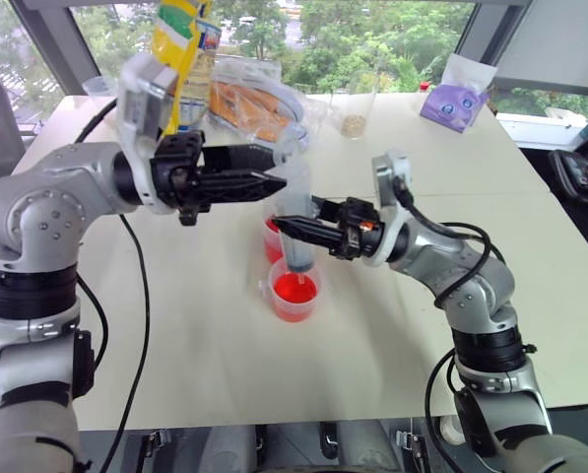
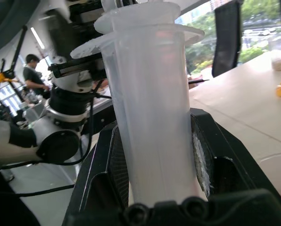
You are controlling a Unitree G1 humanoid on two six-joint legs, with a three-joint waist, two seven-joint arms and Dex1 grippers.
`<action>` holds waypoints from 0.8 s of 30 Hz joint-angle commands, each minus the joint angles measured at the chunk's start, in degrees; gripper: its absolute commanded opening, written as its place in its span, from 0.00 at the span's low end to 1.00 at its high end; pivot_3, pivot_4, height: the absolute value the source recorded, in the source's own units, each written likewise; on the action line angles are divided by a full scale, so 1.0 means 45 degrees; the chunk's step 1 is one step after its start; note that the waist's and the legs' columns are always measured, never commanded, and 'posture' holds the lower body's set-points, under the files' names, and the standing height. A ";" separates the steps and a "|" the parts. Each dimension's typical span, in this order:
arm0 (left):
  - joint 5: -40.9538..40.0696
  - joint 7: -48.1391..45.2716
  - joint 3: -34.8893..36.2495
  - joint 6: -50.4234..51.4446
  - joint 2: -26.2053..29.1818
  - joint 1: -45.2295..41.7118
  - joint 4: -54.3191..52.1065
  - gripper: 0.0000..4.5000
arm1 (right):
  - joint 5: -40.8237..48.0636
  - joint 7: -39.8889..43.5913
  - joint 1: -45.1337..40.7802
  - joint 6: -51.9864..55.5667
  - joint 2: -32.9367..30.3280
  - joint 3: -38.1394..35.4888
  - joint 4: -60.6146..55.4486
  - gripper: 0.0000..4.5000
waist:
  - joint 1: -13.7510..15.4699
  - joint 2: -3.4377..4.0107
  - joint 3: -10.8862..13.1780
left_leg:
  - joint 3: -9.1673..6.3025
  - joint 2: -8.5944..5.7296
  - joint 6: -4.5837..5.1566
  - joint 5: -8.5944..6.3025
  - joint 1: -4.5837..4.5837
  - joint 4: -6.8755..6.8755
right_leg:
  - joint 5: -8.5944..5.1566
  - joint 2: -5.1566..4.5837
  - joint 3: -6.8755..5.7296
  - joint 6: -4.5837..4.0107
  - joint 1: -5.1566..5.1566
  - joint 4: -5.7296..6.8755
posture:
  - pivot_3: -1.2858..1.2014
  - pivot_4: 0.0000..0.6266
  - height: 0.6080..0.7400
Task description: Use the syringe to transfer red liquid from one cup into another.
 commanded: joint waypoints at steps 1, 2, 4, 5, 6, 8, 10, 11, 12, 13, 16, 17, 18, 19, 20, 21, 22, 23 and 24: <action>0.0094 0.0253 -0.0269 0.0273 -0.0140 0.0020 -0.0015 0.87 | 0.0611 -0.0075 -0.0271 -0.0430 0.0313 -0.0572 -0.0805 0.32 | -0.0002 0.0000 0.0000 | -0.0001 0.0000 0.0000 0.0000 0.0000 0.0000 | 0.0000 0.0000 0.0000 0.0000 0.0000 0.0000 | 0.52 0.24 1.00; 0.0130 0.0389 -0.0059 0.0204 -0.0142 -0.0008 0.0178 1.00 | 0.0586 -0.0072 -0.0184 -0.0412 0.0331 -0.0519 -0.0833 0.32 | -0.0001 0.0000 0.0000 | -0.0001 0.0000 0.0000 0.0000 0.0000 0.0000 | 0.0000 0.0000 0.0000 0.0000 0.0000 0.0000 | 0.52 0.24 1.00; 0.0273 0.0475 0.0295 0.0026 0.0043 0.0056 0.0427 1.00 | 0.0564 -0.0098 -0.0063 -0.0373 0.0371 -0.0456 -0.0850 0.32 | -0.0015 0.0000 0.0000 | -0.0001 0.0000 0.0000 0.0000 0.0000 0.0000 | 0.0000 0.0001 0.0000 0.0000 0.0000 0.0001 | 0.52 0.24 1.00; 0.0243 0.0501 0.0492 0.0037 0.0191 0.0112 0.0476 1.00 | 0.0562 -0.0132 -0.0016 -0.0364 0.0387 -0.0451 -0.0860 0.32 | -0.0033 0.0002 0.0001 | -0.0001 0.0001 0.0000 0.0000 0.0001 0.0000 | 0.0000 0.0002 0.0000 0.0000 -0.0001 0.0001 | 0.52 0.24 1.00; 0.0208 0.0512 0.0615 0.0048 0.0281 0.0147 0.0493 1.00 | 0.0558 -0.0156 0.0011 -0.0355 0.0404 -0.0458 -0.0870 0.32 | -0.0043 0.0001 0.0001 | 0.0001 0.0001 0.0000 0.0000 0.0003 -0.0001 | 0.0000 0.0002 0.0002 0.0000 -0.0002 0.0005 | 0.52 0.24 1.00; 0.0112 0.0533 0.0974 0.0102 0.0658 0.0370 0.0398 1.00 | 0.0609 -0.0238 0.0087 -0.0280 0.0435 -0.0503 -0.0939 0.32 | -0.0044 0.0001 0.0001 | -0.0001 0.0009 0.0000 0.0000 0.0002 -0.0002 | 0.0000 0.0009 0.0001 0.0000 -0.0005 0.0004 | 0.52 0.24 1.00; 0.0026 0.0592 0.1204 0.0133 0.0926 0.0568 0.0273 1.00 | 0.0651 -0.0272 0.0133 -0.0233 0.0423 -0.0542 -0.1001 0.32 | -0.0038 0.0001 0.0001 | 0.0001 0.0009 0.0000 0.0000 0.0002 -0.0003 | 0.0000 0.0009 0.0002 0.0000 -0.0005 0.0003 | 0.52 0.24 1.00; -0.0035 0.0605 0.1331 0.0142 0.1042 0.0681 0.0212 1.00 | 0.0661 -0.0299 0.0139 -0.0209 0.0411 -0.0552 -0.1017 0.32 | -0.0027 0.0001 0.0001 | -0.0001 0.0009 0.0000 0.0000 0.0002 -0.0002 | 0.0000 0.0009 0.0001 0.0000 -0.0005 0.0003 | 0.52 0.24 1.00; -0.0161 0.0680 0.1574 0.0201 0.1190 0.0910 0.0054 1.00 | 0.0734 -0.0369 0.0126 -0.0133 0.0384 -0.0611 -0.1067 0.32 | -0.0020 0.0001 0.0001 | -0.0002 0.0009 0.0000 0.0000 0.0002 -0.0003 | 0.0000 0.0008 0.0001 0.0000 -0.0005 0.0003 | 0.52 0.24 1.00; -0.0266 0.0770 0.1780 0.0250 0.1280 0.1128 -0.0096 1.00 | 0.0804 -0.0434 0.0119 -0.0063 0.0359 -0.0667 -0.1116 0.32 | -0.0008 0.0001 0.0001 | -0.0001 0.0009 0.0000 0.0000 0.0002 -0.0002 | 0.0000 0.0006 0.0001 0.0000 -0.0005 0.0003 | 0.52 0.24 1.00; -0.0477 0.1046 0.2052 0.0292 0.1333 0.1631 -0.0525 1.00 | 0.1093 -0.0634 -0.0011 0.0135 0.0235 -0.0820 -0.1248 0.32 | 0.0020 0.0001 0.0001 | -0.0002 0.0006 0.0000 0.0000 0.0001 -0.0002 | 0.0000 -0.0002 0.0001 -0.0001 -0.0002 0.0001 | 0.52 0.24 1.00; -0.0524 0.1129 0.2070 0.0294 0.1320 0.1737 -0.0603 1.00 | 0.1266 -0.0771 -0.0138 0.0253 0.0212 -0.0911 -0.1266 0.32 | 0.0029 0.0000 0.0001 | -0.0002 0.0006 -0.0001 0.0000 0.0001 -0.0001 | 0.0000 -0.0004 0.0000 -0.0001 0.0000 0.0001 | 0.52 0.24 1.00; -0.0570 0.1209 0.2076 0.0281 0.1304 0.1836 -0.0690 1.00 | 0.1544 -0.0971 -0.0285 0.0438 0.0200 -0.1067 -0.1293 0.32 | 0.0022 0.0000 0.0001 | -0.0003 0.0005 -0.0001 0.0000 -0.0001 0.0000 | 0.0000 -0.0004 0.0000 -0.0001 0.0001 0.0000 | 0.52 0.24 1.00; -0.0605 0.1272 0.2085 0.0266 0.1291 0.1917 -0.0758 1.00 | 0.1938 -0.1248 -0.0474 0.0679 0.0222 -0.1289 -0.1306 0.32 | 0.0009 0.0000 0.0001 | -0.0003 0.0004 -0.0001 0.0000 0.0000 0.0002 | 0.0000 -0.0004 0.0001 -0.0002 0.0001 0.0000 | 0.52 0.24 1.00; -0.0630 0.1333 0.2100 0.0249 0.1267 0.2003 -0.0838 1.00 | 0.2483 -0.1607 -0.0735 0.0995 0.0205 -0.1603 -0.1311 0.32 | 0.0000 0.0000 0.0001 | -0.0001 0.0004 -0.0001 0.0000 0.0000 0.0002 | 0.0000 -0.0005 0.0002 -0.0002 0.0001 0.0000 | 0.52 0.24 1.00; -0.0630 0.1398 0.2110 0.0207 0.1242 0.2102 -0.0909 1.00 | 0.3062 -0.2013 -0.1038 0.1320 0.0140 -0.1953 -0.1270 0.32 | -0.0004 0.0001 0.0001 | -0.0002 0.0005 -0.0001 0.0000 0.0000 0.0002 | 0.0000 -0.0005 0.0001 -0.0002 0.0000 0.0000 | 0.52 0.24 1.00; -0.0628 0.1448 0.2115 0.0159 0.1225 0.2196 -0.0970 1.00 | 0.3601 -0.2419 -0.1319 0.1618 0.0065 -0.2282 -0.1198 0.32 | -0.0005 0.0001 0.0001 | -0.0001 0.0005 -0.0001 0.0001 0.0000 0.0002 | 0.0000 -0.0006 0.0001 -0.0003 -0.0001 0.0001 | 0.52 0.24 1.00; -0.0622 0.1493 0.2114 0.0112 0.1215 0.2290 -0.1035 1.00 | 0.4113 -0.2795 -0.1567 0.1885 -0.0031 -0.2589 -0.1098 0.32 | -0.0008 0.0001 0.0001 | -0.0002 0.0006 -0.0001 0.0001 0.0000 0.0001 | 0.0000 -0.0007 0.0001 -0.0003 -0.0001 0.0002 | 0.52 0.24 1.00; -0.0610 0.1531 0.2115 0.0052 0.1204 0.2416 -0.1109 1.00 | 0.4860 -0.3354 -0.1934 0.2290 -0.0217 -0.2993 -0.0839 0.32 | -0.0009 0.0001 0.0001 | -0.0002 0.0007 -0.0002 0.0001 0.0000 0.0001 | 0.0001 -0.0007 0.0001 -0.0003 -0.0002 0.0002 | 0.52 0.24 1.00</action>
